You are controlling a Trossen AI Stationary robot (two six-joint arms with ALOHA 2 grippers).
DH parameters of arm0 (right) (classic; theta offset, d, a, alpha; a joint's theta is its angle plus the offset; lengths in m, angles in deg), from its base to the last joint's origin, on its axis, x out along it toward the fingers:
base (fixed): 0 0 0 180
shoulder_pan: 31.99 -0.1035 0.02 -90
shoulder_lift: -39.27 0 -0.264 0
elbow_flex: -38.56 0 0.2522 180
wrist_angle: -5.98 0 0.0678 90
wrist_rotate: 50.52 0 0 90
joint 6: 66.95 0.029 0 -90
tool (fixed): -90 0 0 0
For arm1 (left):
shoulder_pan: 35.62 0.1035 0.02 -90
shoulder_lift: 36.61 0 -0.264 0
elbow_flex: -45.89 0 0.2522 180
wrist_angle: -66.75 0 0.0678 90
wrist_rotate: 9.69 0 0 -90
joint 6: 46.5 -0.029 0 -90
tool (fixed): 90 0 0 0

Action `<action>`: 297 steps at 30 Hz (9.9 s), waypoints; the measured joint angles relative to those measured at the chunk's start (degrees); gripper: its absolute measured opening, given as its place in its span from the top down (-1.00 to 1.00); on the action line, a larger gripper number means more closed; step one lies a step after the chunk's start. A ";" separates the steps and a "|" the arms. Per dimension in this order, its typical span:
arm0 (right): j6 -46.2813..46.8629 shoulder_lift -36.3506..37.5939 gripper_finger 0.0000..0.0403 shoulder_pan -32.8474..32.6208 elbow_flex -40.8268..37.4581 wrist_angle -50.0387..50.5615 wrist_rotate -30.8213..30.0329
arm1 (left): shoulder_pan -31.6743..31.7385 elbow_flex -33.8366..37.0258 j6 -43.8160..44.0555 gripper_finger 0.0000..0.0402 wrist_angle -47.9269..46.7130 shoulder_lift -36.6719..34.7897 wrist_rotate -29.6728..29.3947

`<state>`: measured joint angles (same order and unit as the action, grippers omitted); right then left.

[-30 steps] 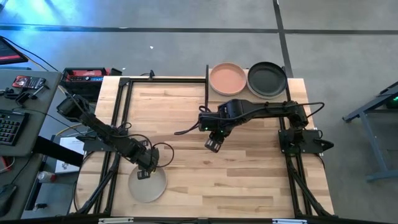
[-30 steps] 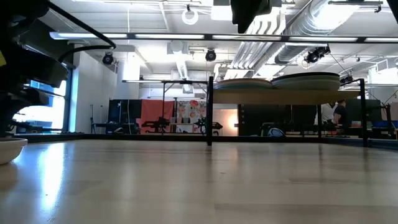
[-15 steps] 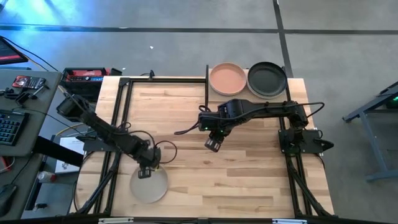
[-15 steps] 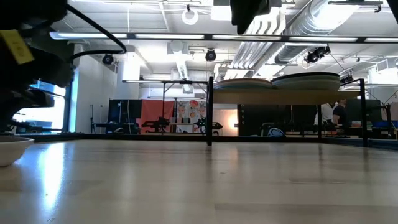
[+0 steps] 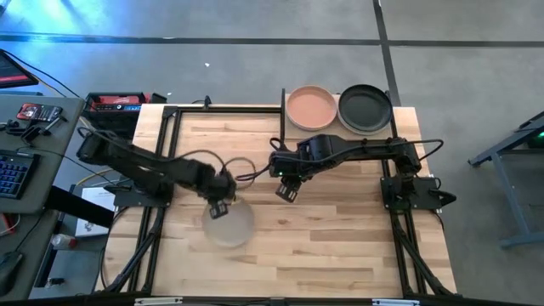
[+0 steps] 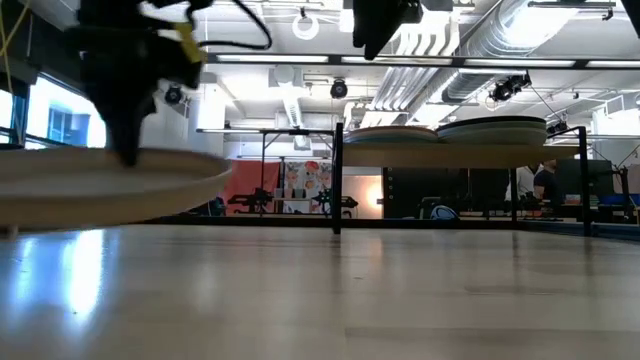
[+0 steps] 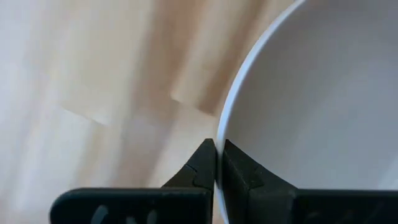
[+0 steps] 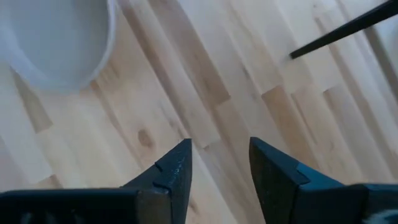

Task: Place and stack plates onto a shelf
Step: Stack the gray plate on top of the brown plate on the shelf, then return to Home Position

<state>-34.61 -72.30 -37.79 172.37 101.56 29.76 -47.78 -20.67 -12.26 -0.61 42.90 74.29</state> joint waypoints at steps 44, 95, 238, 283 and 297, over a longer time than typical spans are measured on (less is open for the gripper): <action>-5.15 0.00 0.91 12.69 0.07 -7.04 5.84 | 18.45 -15.49 -16.49 0.99 16.54 0.00 -10.25; -41.54 4.31 1.00 54.21 -0.02 -0.99 30.13 | 23.24 -15.44 -16.44 0.54 23.91 -2.38 -9.59; -26.18 -5.92 0.43 50.36 0.02 -6.78 16.37 | 26.73 -15.42 -16.39 0.54 17.92 -2.32 -9.57; -14.36 8.02 0.43 17.25 0.00 -31.07 27.08 | 5.01 12.81 -13.82 0.54 28.88 -31.49 -9.14; -12.84 9.79 0.43 7.44 0.00 -57.31 26.78 | 0.72 33.73 -15.97 0.54 38.60 -59.63 -5.48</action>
<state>-47.45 -62.51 -30.35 172.37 44.25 56.54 -47.06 13.06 -28.23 37.99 -16.73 68.80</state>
